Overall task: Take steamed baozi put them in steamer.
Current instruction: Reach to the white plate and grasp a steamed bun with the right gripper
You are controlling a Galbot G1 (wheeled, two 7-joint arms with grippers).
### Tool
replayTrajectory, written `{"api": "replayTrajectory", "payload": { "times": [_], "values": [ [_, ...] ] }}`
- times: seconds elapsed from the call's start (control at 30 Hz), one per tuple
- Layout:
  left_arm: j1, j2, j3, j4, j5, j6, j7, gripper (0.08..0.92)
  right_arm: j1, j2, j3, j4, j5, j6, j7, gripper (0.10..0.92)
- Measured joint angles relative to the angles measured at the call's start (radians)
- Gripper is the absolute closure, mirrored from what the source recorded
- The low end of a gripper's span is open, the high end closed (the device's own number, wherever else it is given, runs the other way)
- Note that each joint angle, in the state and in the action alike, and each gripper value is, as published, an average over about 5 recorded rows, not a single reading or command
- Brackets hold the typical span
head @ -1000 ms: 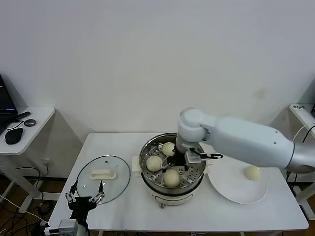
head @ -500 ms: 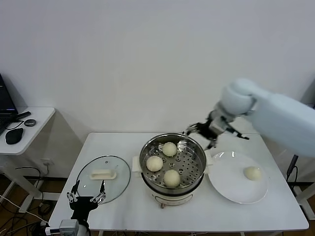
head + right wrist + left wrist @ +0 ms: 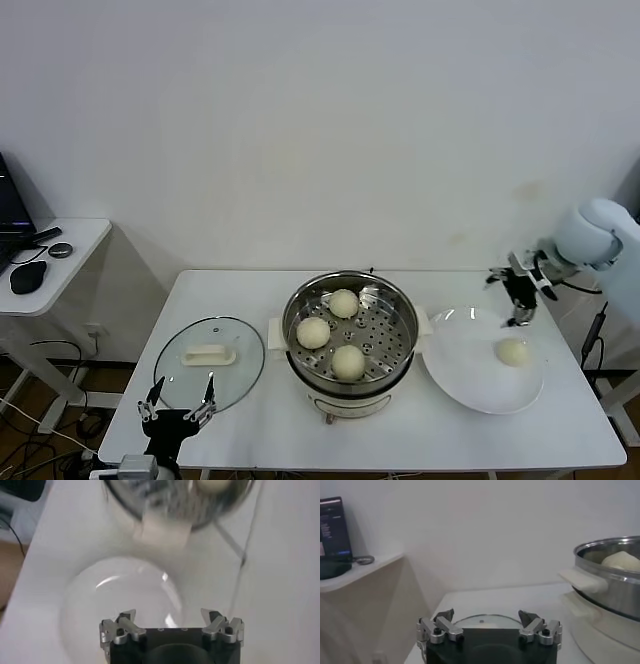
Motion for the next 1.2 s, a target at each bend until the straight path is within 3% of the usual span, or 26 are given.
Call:
{"api": "replayTrajectory", "payload": {
  "times": [0.47,1.2],
  "values": [
    [0.026,-0.002,-0.007,0.008,0.004,0.000,-0.001,0.177,-0.214,0.113,0.177,-0.248,-0.195,0.103,0.004,0.203],
    [0.038,0.001,-0.014,0.020,0.015,-0.005,-0.002,0.177,-0.292,0.234,0.277,-0.419,-0.312,0.153,0.081,0.203]
  ]
}}
